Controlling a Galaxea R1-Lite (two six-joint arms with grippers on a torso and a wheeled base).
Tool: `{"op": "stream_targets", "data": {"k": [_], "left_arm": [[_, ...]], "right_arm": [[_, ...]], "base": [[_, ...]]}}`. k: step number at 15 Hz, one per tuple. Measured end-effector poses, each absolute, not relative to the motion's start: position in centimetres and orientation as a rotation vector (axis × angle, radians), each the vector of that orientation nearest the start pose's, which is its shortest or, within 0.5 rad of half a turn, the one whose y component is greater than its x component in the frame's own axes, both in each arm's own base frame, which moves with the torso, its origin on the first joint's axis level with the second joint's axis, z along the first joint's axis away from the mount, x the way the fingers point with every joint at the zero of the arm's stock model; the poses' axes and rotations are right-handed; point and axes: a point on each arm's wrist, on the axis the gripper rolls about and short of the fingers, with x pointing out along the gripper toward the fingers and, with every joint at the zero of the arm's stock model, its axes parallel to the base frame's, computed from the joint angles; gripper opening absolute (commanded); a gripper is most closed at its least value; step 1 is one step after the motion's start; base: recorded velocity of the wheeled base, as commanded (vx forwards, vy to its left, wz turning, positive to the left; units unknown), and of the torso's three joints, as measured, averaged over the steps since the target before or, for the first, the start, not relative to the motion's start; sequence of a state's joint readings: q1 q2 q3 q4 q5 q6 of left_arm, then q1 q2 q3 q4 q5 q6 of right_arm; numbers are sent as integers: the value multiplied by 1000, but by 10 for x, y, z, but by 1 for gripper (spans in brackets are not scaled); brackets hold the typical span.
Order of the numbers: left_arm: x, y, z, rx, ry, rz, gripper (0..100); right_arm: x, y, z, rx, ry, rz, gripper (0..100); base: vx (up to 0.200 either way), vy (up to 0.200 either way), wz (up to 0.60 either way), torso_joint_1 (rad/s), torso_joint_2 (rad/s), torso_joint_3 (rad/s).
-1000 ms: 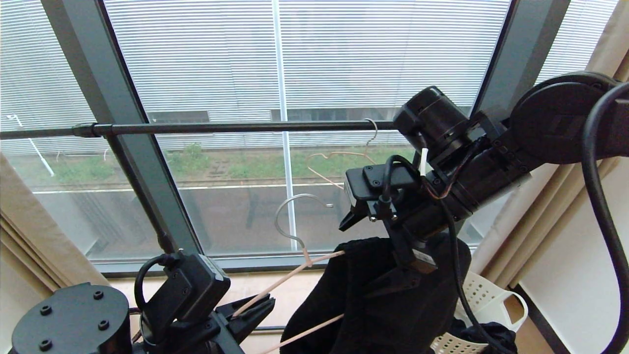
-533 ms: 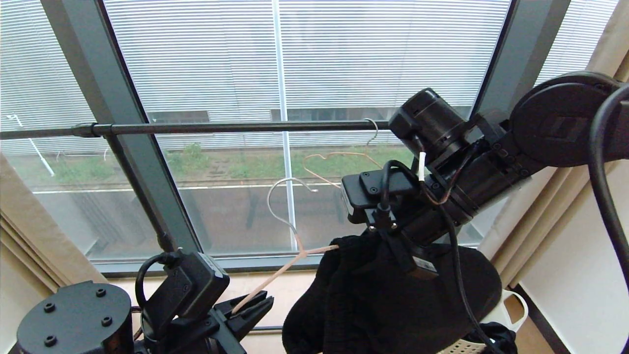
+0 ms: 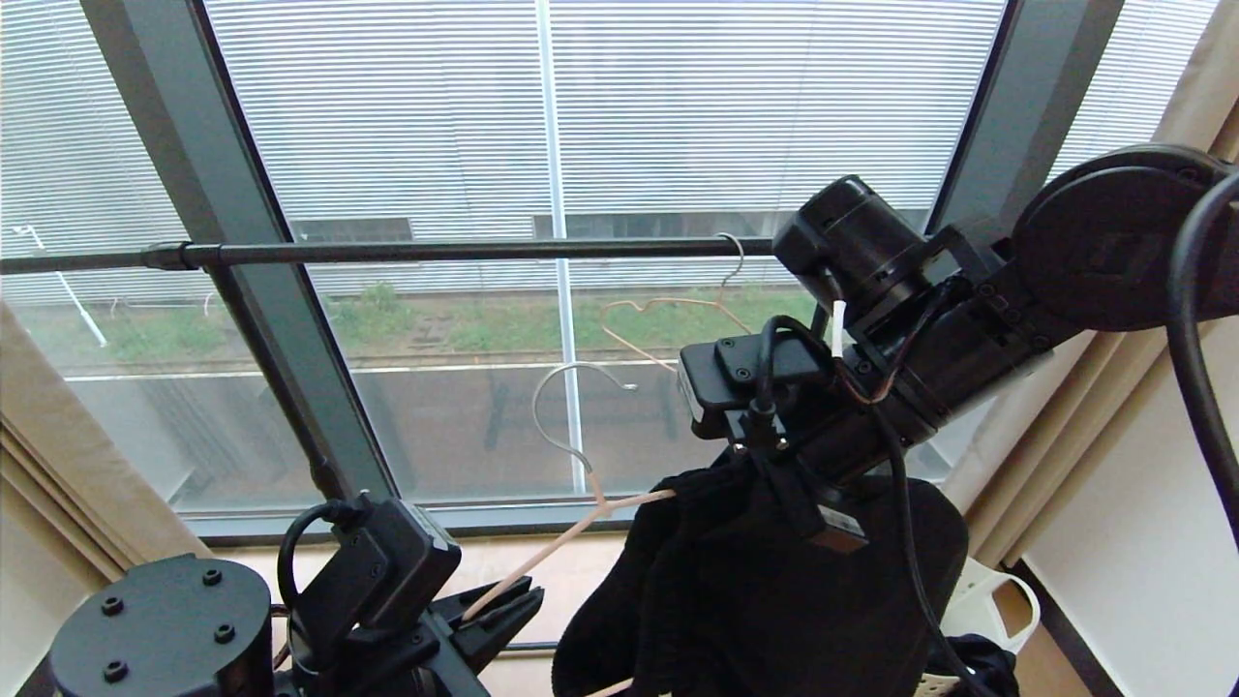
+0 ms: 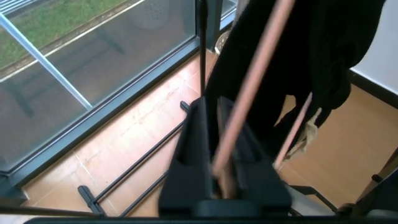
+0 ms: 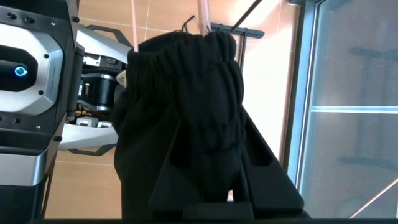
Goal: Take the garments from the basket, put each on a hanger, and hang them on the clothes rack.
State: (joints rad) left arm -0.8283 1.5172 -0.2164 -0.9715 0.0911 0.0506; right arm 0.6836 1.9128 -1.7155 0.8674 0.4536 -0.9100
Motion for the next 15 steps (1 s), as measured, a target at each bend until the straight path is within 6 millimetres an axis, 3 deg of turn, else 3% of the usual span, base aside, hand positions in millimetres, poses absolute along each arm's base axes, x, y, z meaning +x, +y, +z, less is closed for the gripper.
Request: {"op": "stream_targets", "data": {"k": [5,9,15], "left_arm": [[137,-146,119,190,276,-739,100],[137,-139,132,124,210,-778,100],[162,-96,153,-111,193,-835,100]], "right_arm": [[250,216,236,-852,571,1464,0],[246,211,236,-849,583,1461,0],[236,191,238,-825,593,1450,0]], "base": [[0,0,0,0,0,0],[0,0,0,0,0,0],[0,0,0,0,0,0]]}}
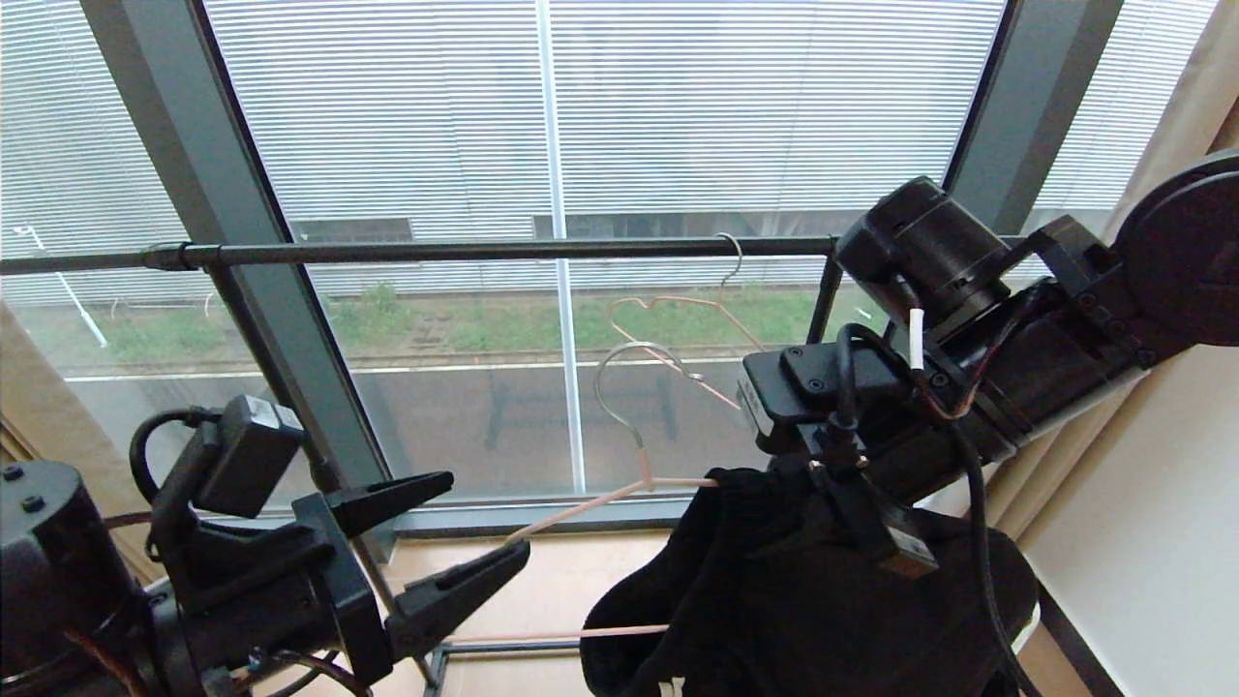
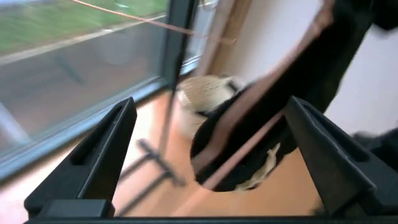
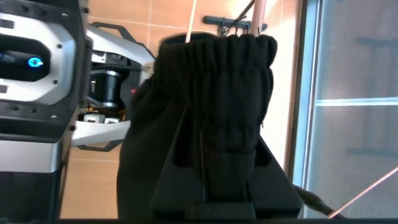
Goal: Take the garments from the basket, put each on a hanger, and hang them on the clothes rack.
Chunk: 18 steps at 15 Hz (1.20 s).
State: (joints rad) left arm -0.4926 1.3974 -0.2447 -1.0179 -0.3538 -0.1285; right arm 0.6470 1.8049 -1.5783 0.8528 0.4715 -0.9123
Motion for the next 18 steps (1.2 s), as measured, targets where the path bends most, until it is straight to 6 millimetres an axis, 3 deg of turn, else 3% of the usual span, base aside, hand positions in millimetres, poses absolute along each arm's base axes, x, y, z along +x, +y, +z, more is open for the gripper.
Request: {"op": "stream_targets", "data": {"k": [4,7,12,18], "left_arm": [[188,-62,161,-331,254,-862,100],[211,-52,151,-372,308,-802,100],[238,-56,118,-416,459,-768,100],[227,-78,94,-194,537,-731,100]], "right_arm": [[232,186,239,-787,515,1470,0],[228,184,236,-744,423,1497,0],[218,179,243,-683,347,1550,0],[213,173,255,-674,284,1544,0]], "base": [[0,0,0,0,0,0],[0,0,0,0,0,0],[0,0,0,0,0,0],[0,0,0,0,0,0]]}}
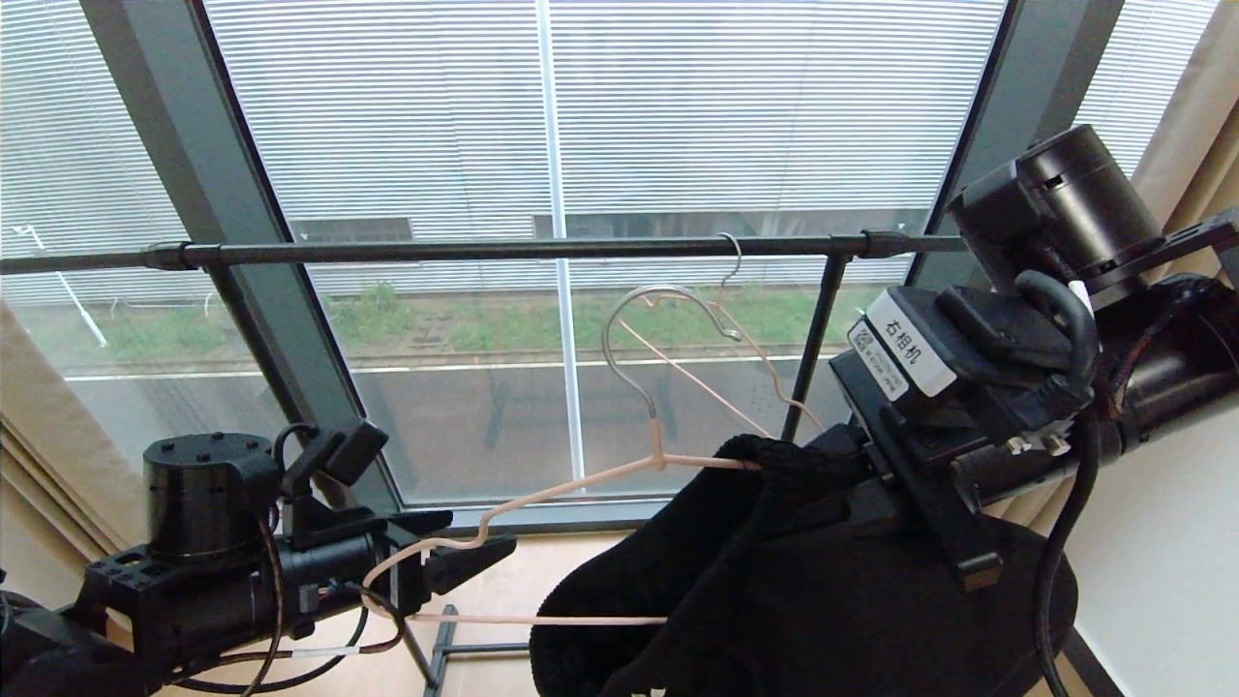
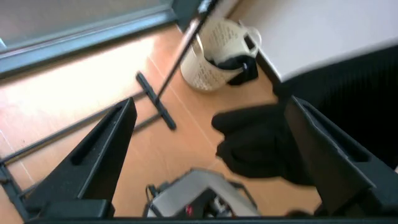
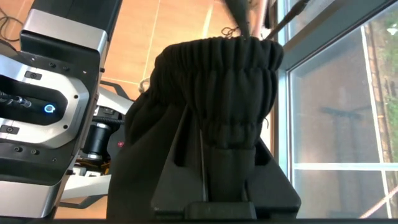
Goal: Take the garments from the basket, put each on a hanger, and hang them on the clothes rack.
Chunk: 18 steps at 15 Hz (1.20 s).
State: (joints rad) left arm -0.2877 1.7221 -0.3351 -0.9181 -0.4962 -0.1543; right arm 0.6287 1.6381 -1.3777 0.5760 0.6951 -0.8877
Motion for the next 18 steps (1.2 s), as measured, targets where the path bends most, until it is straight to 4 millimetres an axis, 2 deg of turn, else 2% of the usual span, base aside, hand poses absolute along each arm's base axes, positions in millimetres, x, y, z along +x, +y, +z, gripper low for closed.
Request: {"op": "stream_targets", "data": {"k": [4,8,18], "left_arm": [[218,-83,95,-196,546,-799,100],[214,-78,107,-275,524,-848,100],[219,-63,120,-289,456,-795,100]], "right_arm": [[210,169,258,-676,273,1538,0],[209,167,254,-673,291,1534,0],[208,158,254,-669,298,1509,0]], "base": [[0,0,0,0,0,0],[0,0,0,0,0,0],[0,0,0,0,0,0]]}}
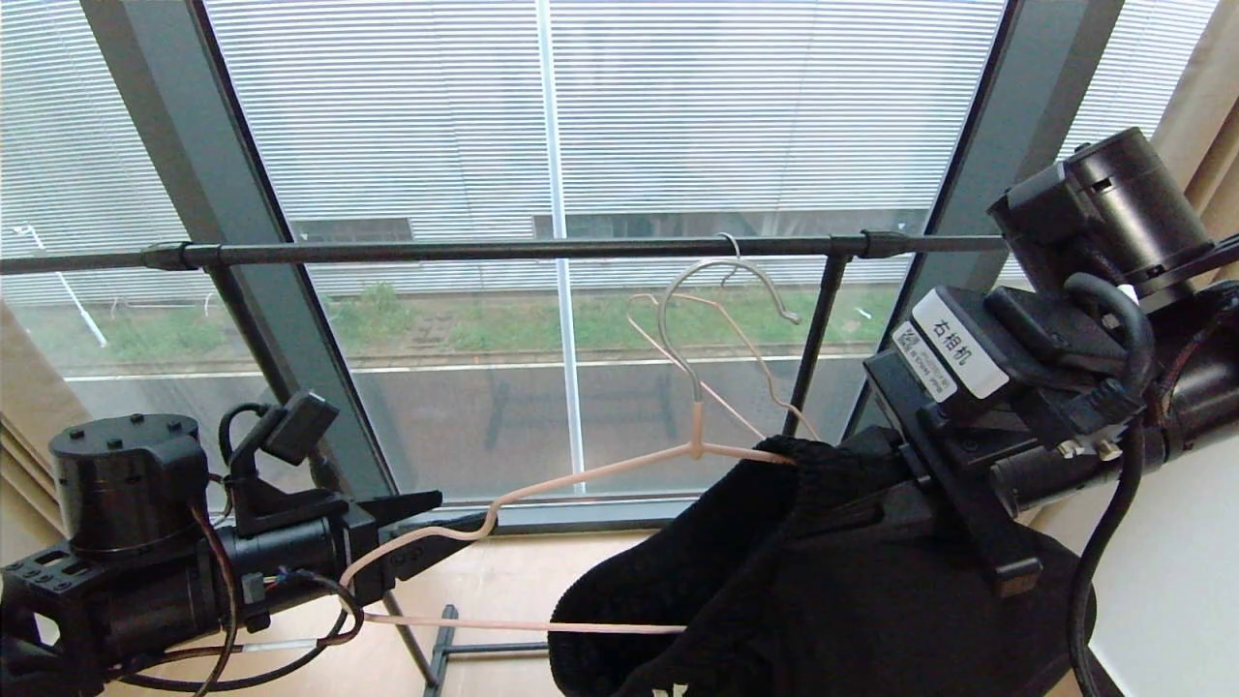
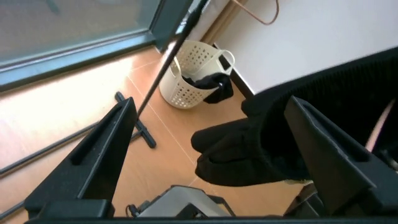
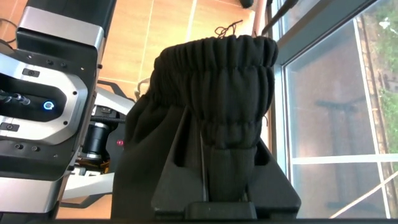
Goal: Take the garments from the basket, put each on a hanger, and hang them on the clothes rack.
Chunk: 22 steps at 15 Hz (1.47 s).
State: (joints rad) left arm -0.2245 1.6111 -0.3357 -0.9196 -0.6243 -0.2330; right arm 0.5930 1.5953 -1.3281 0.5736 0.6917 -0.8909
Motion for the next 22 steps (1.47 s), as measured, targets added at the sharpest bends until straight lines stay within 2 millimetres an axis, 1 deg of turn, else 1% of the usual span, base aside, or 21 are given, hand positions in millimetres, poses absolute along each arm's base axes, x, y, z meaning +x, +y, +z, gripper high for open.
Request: {"op": "stream_targets", "data": {"k": [3,7,11,15,16,19,22], "left_arm": [[223,-54,124,-304,439,-792,100],[224,-40,124,-367,456,-910,100],[226,-38,109,-420,529,-981,100],[225,-46,102,-441,579,-1015,100],[224,-52,101,-453,600,-1033,100],[219,-65,100,-475,645,-1074,100],[217,-71,100,-472,656,-1089,100]], "right_arm": [[206,152,256,-667,292,1494,0],[205,151,259,-632,262,1530,0],[208,154,263,-584,191,1564,0],[214,158,266,-535,143,1590,0],[215,160,266,-527,131,1593,0],[219,163,264,-520,137,1596,0],[220,167,262,-518,136,1604,0]], "base": [[0,0,0,0,0,0],[0,0,0,0,0,0],[0,0,0,0,0,0],[0,0,0,0,0,0],[0,0,0,0,0,0],[0,0,0,0,0,0],[0,0,0,0,0,0]]}}
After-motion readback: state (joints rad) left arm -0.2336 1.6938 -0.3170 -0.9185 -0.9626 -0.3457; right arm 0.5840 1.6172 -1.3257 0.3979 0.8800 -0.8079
